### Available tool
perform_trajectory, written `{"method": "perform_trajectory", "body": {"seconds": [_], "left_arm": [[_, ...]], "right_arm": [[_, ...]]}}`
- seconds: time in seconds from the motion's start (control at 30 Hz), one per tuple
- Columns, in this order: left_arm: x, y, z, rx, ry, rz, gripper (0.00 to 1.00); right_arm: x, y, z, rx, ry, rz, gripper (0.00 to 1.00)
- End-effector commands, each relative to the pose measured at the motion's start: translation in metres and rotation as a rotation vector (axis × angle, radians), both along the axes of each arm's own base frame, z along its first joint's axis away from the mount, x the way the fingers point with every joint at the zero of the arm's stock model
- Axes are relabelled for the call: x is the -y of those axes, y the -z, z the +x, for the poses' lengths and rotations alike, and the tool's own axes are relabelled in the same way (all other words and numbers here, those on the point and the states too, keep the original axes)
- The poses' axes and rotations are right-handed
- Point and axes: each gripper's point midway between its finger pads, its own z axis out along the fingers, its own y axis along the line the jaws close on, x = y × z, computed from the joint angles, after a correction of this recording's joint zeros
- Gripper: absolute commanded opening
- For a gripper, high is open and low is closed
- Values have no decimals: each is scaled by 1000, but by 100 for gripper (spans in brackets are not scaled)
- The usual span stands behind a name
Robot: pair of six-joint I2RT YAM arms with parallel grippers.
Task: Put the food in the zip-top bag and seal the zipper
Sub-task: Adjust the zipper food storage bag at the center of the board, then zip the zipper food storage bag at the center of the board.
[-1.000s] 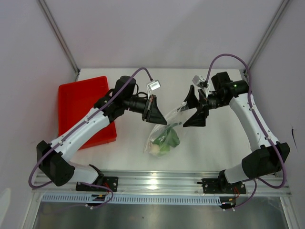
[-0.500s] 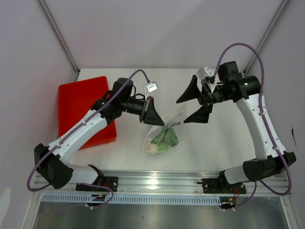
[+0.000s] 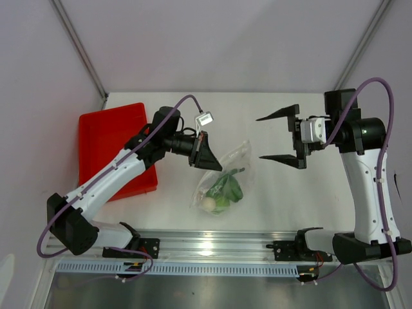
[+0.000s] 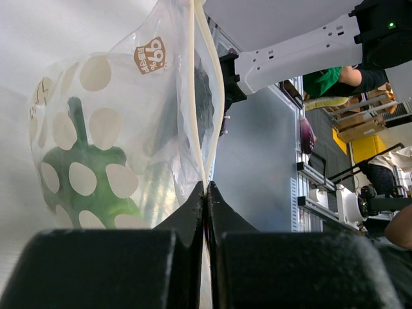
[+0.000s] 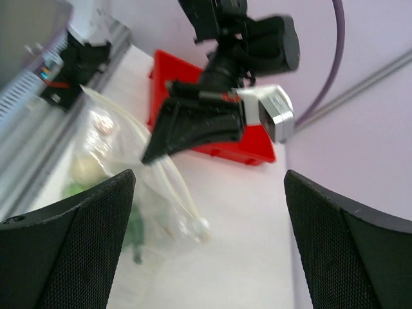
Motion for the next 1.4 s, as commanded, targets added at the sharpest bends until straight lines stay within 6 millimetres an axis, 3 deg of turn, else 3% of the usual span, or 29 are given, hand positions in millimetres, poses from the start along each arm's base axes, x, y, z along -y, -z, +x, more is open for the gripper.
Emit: {"method": "perform_trajectory", "body": {"seconds": [0.0,0.07,0.17,0.2,0.23,0.4,0.5,0.63,0.67,0.7,0.73,0.77,0.8,0.83,0.87,0.9,0.93,0.97,1.03,1.1,1.17,1.2,1.3,1.37], "left_arm": [[-1,-7,-1,34,13,-36,1],[0,-6,0,30,15,-37,1],[1,-3,0,19,17,-36,1],[1,-4,1,25,18,-44,1],[2,-3,0,17,22,-44,1],[2,-1,0,12,28,-43,1],[2,-2,0,14,31,-44,1],[4,-3,2,11,34,-48,1],[4,-3,3,11,33,-51,1],[5,-4,2,10,35,-53,1],[5,-2,1,-2,35,-53,1],[4,-2,1,-3,36,-58,1],[4,-4,0,8,36,-68,1],[3,0,-1,-6,36,-62,1],[3,0,-2,-5,36,-63,1],[3,1,-2,-9,37,-62,1],[2,2,-4,-10,38,-61,1],[2,3,-5,-13,38,-60,1],[0,5,-7,-17,38,-57,1],[-2,2,-9,-5,37,-63,1],[-4,4,-12,-8,40,-57,1],[-4,4,-12,-5,41,-57,1],[-6,5,-13,12,46,-49,1],[-7,7,-14,7,44,-34,1]], "right_arm": [[6,-11,-9,193,-42,145,99],[9,-15,3,252,-24,147,99],[14,-16,22,169,9,131,99],[16,-23,26,263,20,143,99],[17,-17,35,237,31,143,100],[21,-25,44,154,52,133,99],[15,-50,22,207,13,138,99],[1,-86,-45,533,-124,195,99],[-2,-79,-47,551,-143,201,99],[1,-85,-73,637,-164,215,99],[0,-96,-77,794,-184,237,99],[-3,-78,-72,744,-200,231,99],[0,-78,-89,813,-203,237,99],[-1,-88,-87,931,-185,243,100],[-5,-93,-74,917,-91,226,99],[-12,-69,-53,660,-22,197,99],[-11,-82,-50,734,57,248,99],[-15,-56,-18,559,187,244,99],[-8,-72,4,408,325,355,99],[4,-75,37,156,516,402,99],[5,-38,74,-66,643,303,99],[6,-29,81,-122,675,280,99],[10,23,101,-446,772,184,99],[17,40,112,-603,826,185,99]]}}
